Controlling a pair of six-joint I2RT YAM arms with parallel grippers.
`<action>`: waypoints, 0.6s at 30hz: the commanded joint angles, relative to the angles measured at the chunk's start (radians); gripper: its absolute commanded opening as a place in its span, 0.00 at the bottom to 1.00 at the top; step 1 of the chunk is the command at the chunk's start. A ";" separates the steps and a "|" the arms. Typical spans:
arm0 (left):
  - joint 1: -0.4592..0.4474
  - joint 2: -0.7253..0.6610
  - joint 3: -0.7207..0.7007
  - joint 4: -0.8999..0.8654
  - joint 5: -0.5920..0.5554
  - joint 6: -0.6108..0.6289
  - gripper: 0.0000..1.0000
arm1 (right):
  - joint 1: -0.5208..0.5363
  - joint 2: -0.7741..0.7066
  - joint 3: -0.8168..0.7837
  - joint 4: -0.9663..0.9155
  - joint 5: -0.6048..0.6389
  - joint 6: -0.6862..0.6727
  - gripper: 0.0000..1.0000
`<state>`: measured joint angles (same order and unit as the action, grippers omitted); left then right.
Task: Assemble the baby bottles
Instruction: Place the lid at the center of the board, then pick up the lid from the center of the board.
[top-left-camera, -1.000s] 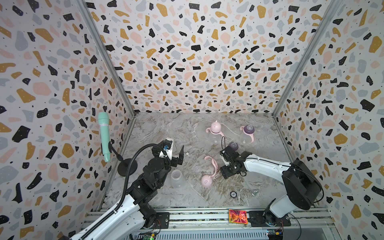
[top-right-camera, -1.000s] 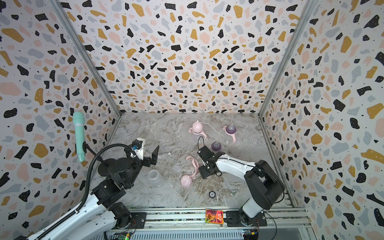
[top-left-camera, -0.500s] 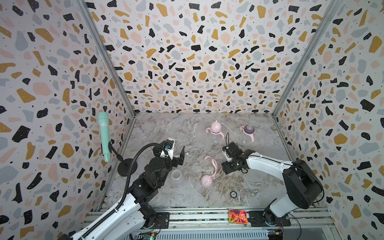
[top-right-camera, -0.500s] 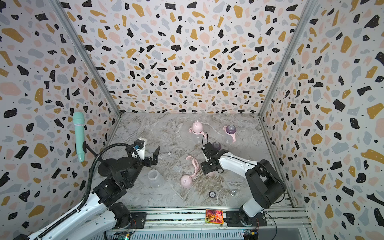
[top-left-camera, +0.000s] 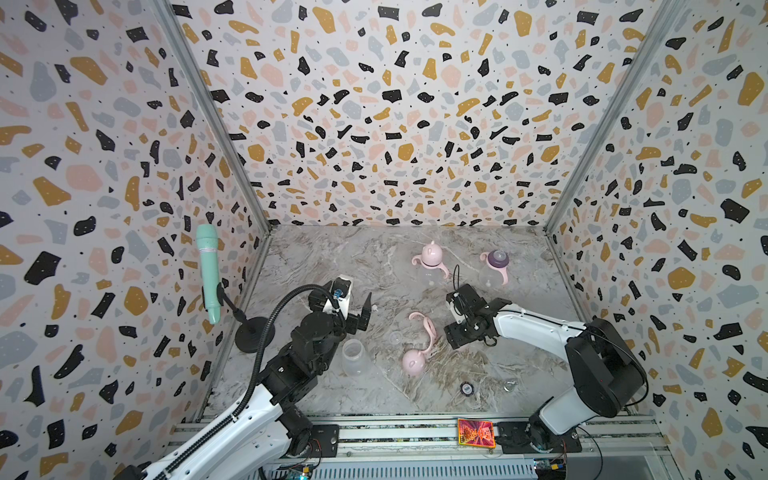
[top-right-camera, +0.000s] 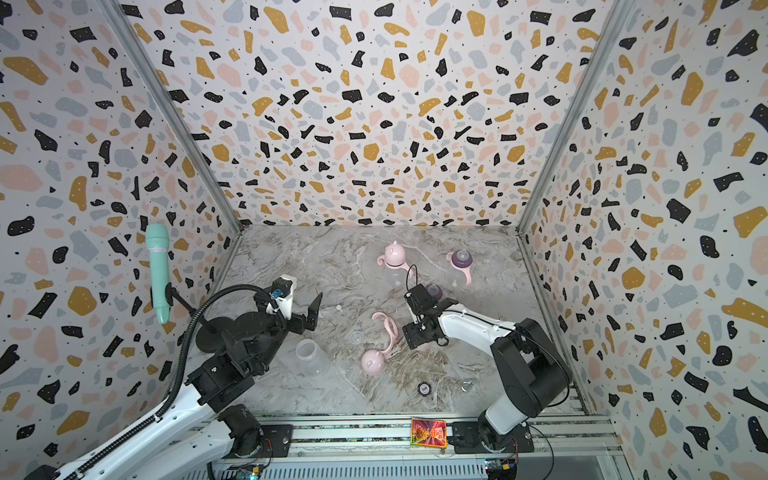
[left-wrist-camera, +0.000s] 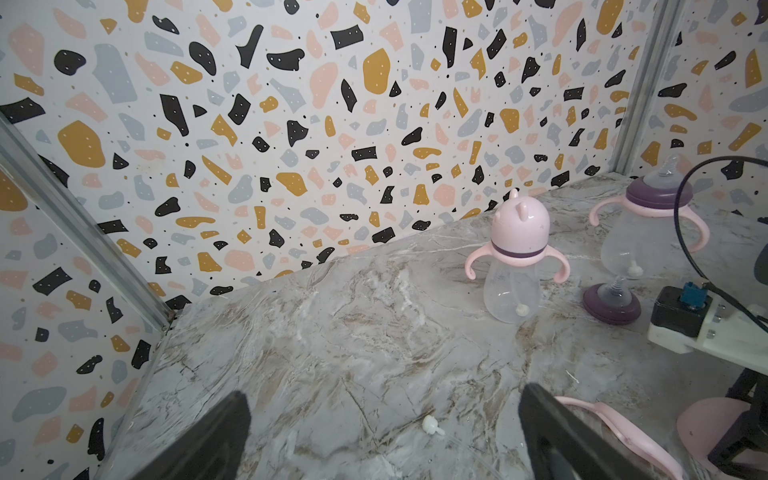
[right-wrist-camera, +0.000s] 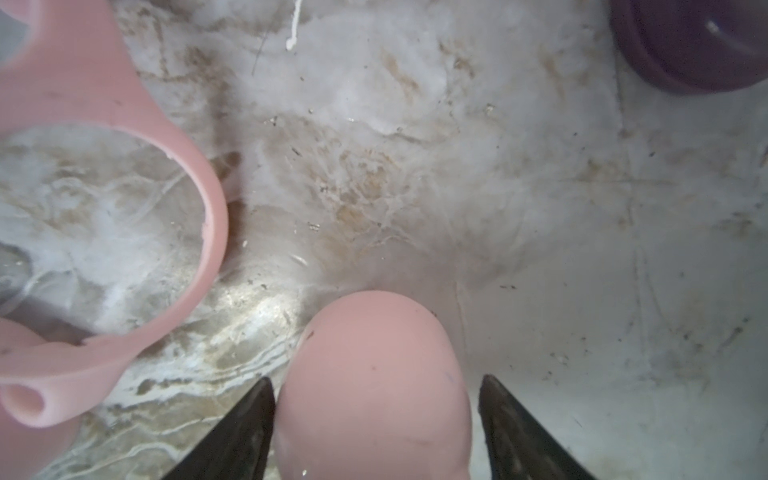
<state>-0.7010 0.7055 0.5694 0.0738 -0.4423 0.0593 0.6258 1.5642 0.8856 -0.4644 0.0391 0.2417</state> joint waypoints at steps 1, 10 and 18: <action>0.006 -0.004 0.040 0.023 0.003 0.010 1.00 | -0.008 -0.005 0.010 -0.028 0.011 -0.007 0.77; 0.006 -0.013 0.036 0.024 -0.018 0.010 0.99 | -0.012 -0.018 0.025 -0.037 0.032 -0.012 0.60; 0.006 -0.017 0.034 0.033 -0.015 0.011 0.99 | -0.061 -0.092 0.096 -0.086 0.048 -0.036 0.55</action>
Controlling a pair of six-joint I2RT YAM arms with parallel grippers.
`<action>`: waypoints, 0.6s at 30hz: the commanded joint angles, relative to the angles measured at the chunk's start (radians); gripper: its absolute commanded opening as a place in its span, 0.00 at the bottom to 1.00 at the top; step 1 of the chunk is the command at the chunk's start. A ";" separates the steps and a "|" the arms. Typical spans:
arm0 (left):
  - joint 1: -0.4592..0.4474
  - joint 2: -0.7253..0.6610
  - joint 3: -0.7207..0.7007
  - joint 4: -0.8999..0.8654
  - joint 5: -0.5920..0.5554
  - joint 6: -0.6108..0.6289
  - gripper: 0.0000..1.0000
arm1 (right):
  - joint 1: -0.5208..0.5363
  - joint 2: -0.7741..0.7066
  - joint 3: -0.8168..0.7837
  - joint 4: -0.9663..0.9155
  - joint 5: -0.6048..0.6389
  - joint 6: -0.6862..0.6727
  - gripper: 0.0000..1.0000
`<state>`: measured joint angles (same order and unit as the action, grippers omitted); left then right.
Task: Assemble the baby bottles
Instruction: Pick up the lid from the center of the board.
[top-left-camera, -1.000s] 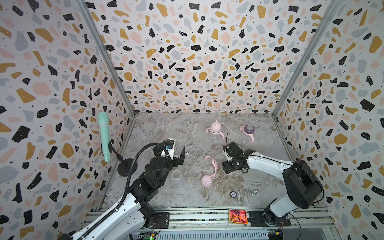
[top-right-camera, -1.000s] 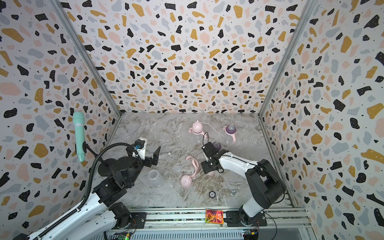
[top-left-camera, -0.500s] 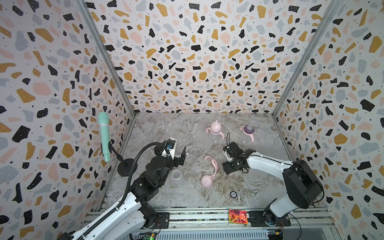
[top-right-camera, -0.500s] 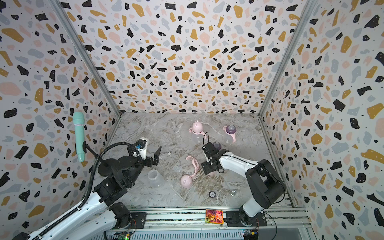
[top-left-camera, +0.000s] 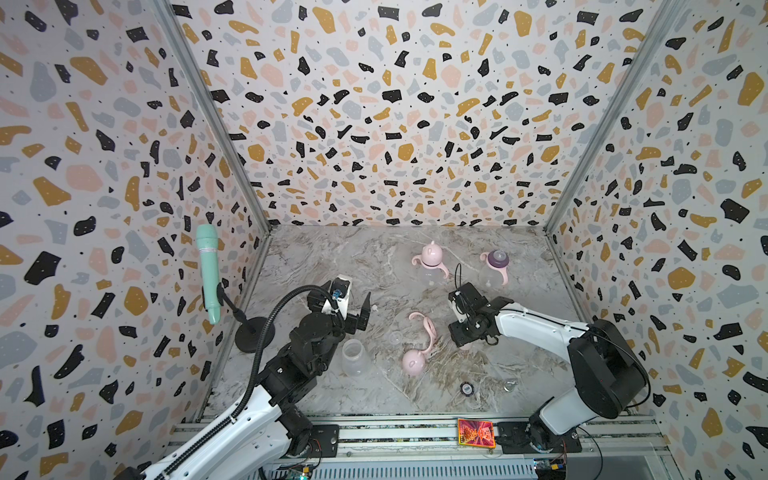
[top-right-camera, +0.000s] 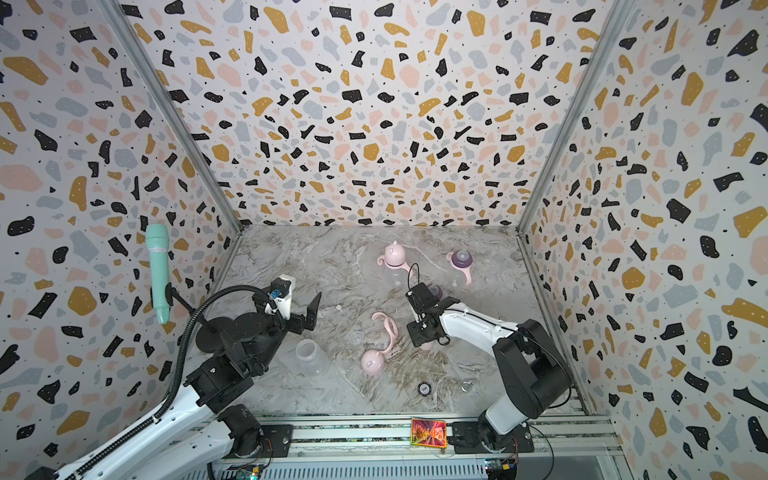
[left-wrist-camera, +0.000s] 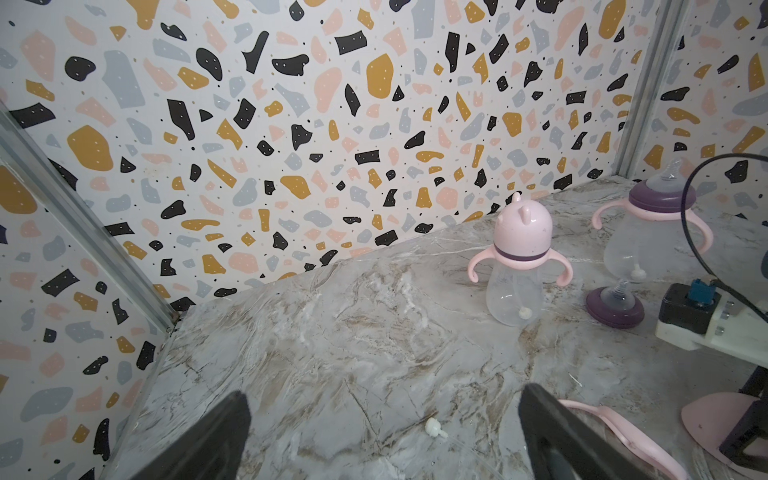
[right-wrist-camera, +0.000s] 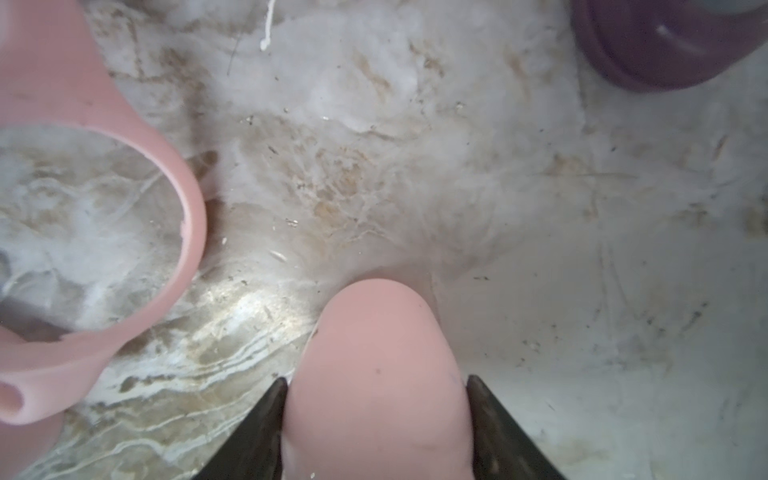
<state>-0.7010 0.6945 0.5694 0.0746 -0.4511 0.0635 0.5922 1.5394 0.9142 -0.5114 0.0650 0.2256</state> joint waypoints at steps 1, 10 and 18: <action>0.006 -0.004 0.030 0.034 -0.006 0.006 0.99 | -0.048 -0.080 0.088 -0.043 0.016 -0.027 0.55; 0.006 -0.007 0.018 0.046 0.003 0.008 1.00 | -0.239 -0.100 0.372 -0.048 -0.035 -0.080 0.44; 0.006 -0.009 0.017 0.040 -0.006 0.009 1.00 | -0.348 0.027 0.631 -0.090 0.019 -0.139 0.44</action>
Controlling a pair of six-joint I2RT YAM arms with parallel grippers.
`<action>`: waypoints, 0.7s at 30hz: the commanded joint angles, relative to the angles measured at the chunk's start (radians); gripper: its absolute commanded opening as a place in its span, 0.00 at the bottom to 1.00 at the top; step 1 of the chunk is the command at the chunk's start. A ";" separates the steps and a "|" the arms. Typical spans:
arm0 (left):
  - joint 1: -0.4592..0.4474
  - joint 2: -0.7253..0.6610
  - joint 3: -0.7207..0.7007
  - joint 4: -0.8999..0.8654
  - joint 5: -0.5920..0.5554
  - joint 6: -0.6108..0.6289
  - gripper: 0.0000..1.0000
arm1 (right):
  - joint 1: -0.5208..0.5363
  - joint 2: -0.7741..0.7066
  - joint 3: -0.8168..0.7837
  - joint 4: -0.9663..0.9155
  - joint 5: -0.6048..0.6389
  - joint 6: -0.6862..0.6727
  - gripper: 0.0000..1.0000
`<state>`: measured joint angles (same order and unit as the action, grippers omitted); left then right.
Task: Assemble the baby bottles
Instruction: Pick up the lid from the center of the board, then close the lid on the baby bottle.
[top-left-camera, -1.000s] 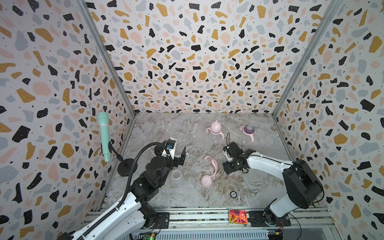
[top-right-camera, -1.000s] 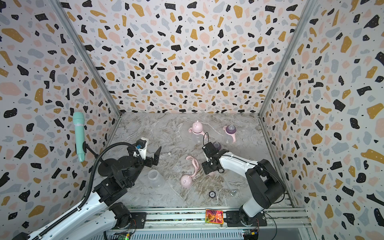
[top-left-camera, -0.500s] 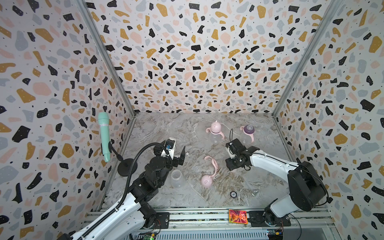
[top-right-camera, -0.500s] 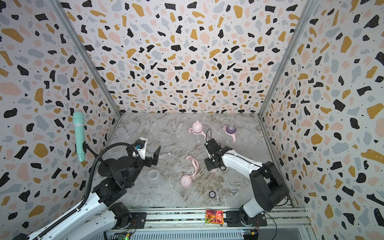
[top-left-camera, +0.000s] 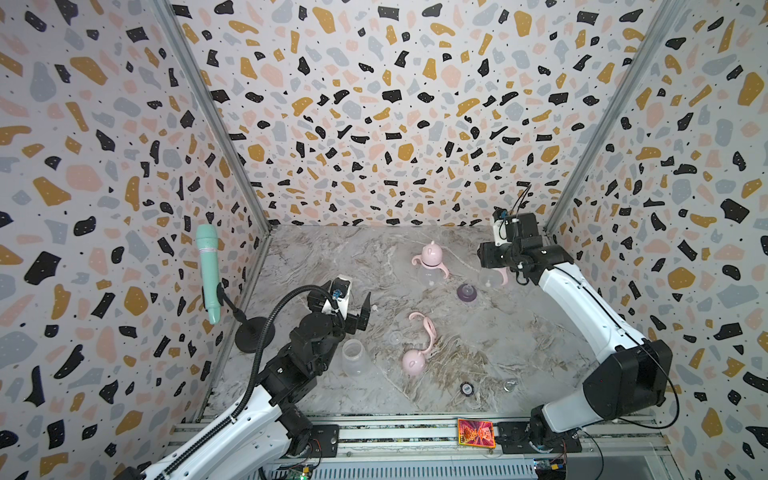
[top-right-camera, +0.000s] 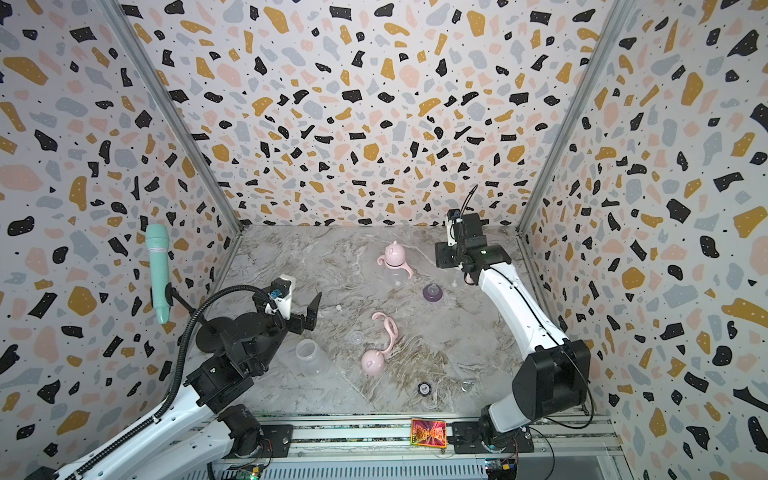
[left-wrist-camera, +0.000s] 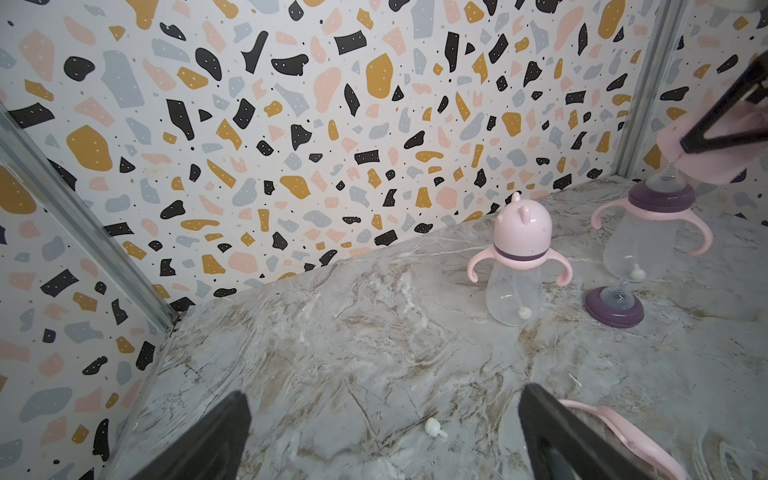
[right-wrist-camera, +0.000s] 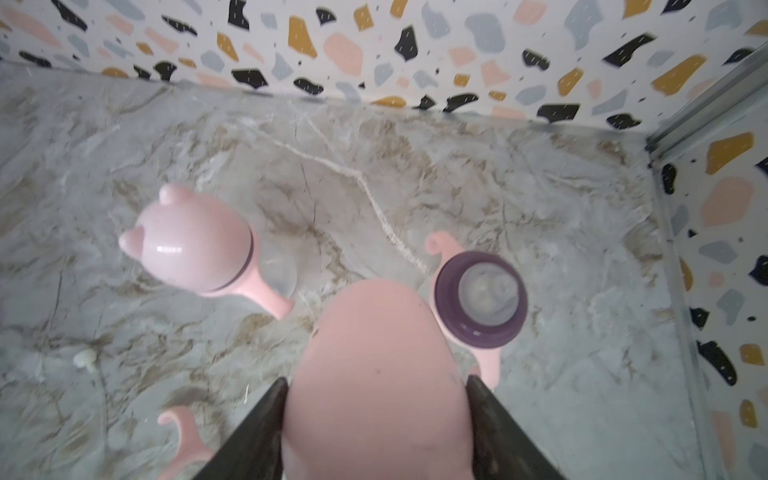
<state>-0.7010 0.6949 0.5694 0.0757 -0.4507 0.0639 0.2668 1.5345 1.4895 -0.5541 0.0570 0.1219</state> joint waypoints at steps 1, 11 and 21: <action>0.006 -0.011 0.016 0.039 -0.007 0.008 0.99 | -0.037 0.047 0.075 -0.049 0.029 -0.040 0.44; 0.006 -0.002 0.024 0.033 0.005 0.014 1.00 | -0.130 0.155 0.194 -0.062 0.032 -0.070 0.42; 0.006 0.003 0.029 0.027 0.010 0.013 1.00 | -0.162 0.195 0.201 -0.070 -0.010 -0.096 0.42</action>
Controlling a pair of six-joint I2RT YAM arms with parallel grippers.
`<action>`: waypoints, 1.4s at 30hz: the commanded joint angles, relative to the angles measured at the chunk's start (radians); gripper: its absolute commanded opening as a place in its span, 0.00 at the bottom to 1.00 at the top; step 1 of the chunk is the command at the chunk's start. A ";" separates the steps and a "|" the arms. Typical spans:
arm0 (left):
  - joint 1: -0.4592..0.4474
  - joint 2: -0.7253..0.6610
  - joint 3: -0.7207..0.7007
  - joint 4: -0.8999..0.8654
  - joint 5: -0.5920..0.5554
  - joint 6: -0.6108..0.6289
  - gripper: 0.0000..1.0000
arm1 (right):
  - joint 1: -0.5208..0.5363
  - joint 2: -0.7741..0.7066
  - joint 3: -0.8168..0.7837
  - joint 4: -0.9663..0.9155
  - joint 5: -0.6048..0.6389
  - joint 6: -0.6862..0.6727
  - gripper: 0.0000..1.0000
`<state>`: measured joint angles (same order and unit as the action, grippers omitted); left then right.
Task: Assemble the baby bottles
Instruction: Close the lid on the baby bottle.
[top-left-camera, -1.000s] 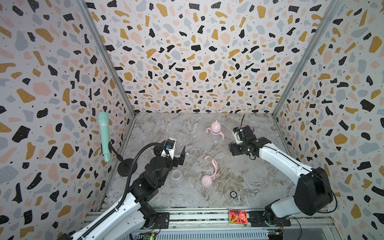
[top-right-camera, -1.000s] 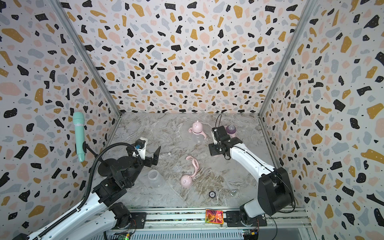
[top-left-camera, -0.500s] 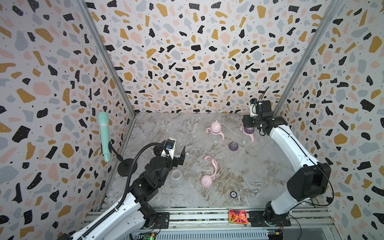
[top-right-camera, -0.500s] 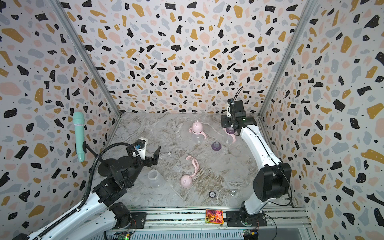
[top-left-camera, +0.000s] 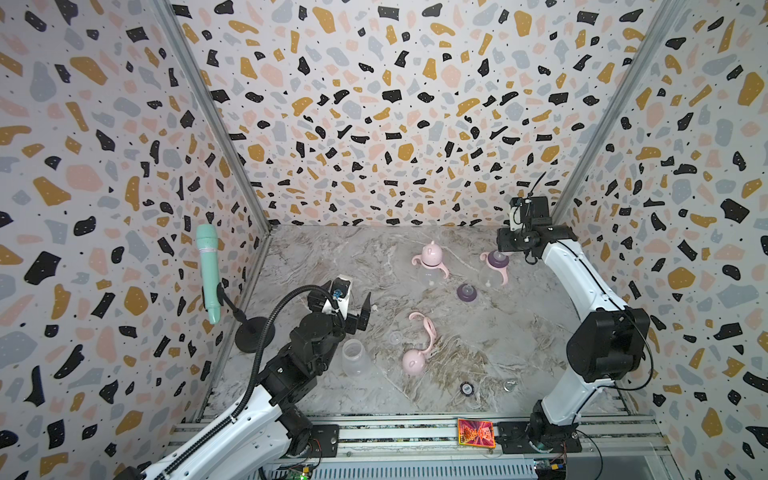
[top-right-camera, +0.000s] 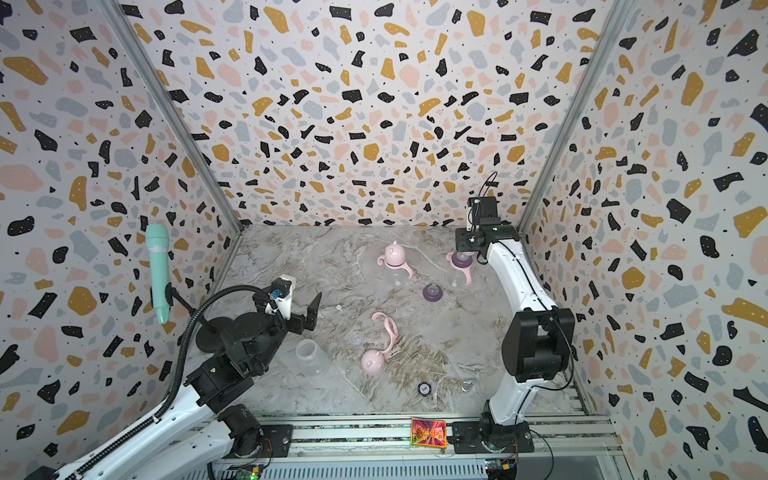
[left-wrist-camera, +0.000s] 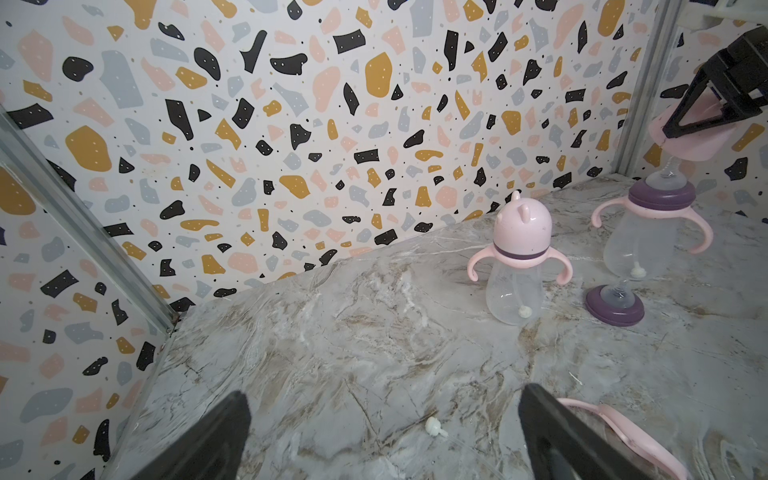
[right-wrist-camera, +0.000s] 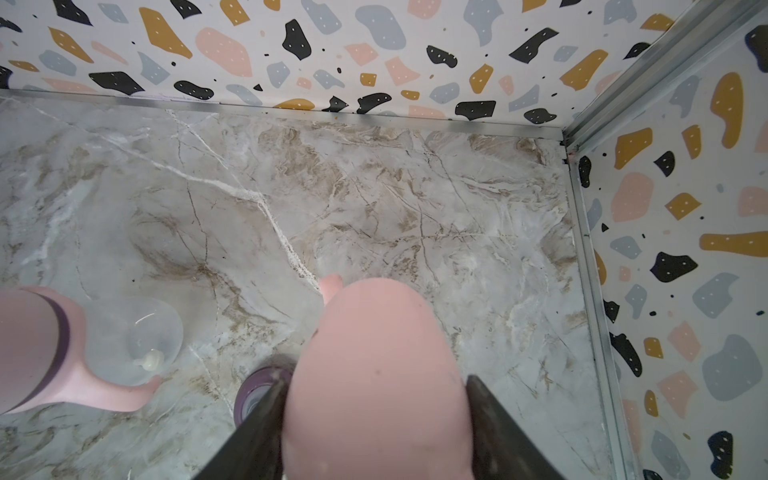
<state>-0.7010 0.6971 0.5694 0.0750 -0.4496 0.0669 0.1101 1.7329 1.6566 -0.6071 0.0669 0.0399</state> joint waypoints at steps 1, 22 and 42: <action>0.006 0.003 0.031 0.026 0.011 0.009 1.00 | -0.006 0.000 0.032 -0.013 -0.025 -0.016 0.43; 0.006 0.016 0.040 0.016 0.015 0.003 1.00 | 0.005 0.082 0.041 -0.040 -0.026 -0.032 0.61; 0.006 0.018 0.040 0.010 0.012 0.005 1.00 | 0.013 0.096 0.025 -0.044 -0.019 -0.043 0.71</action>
<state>-0.7010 0.7158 0.5697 0.0711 -0.4419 0.0666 0.1181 1.8374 1.6581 -0.6292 0.0414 0.0013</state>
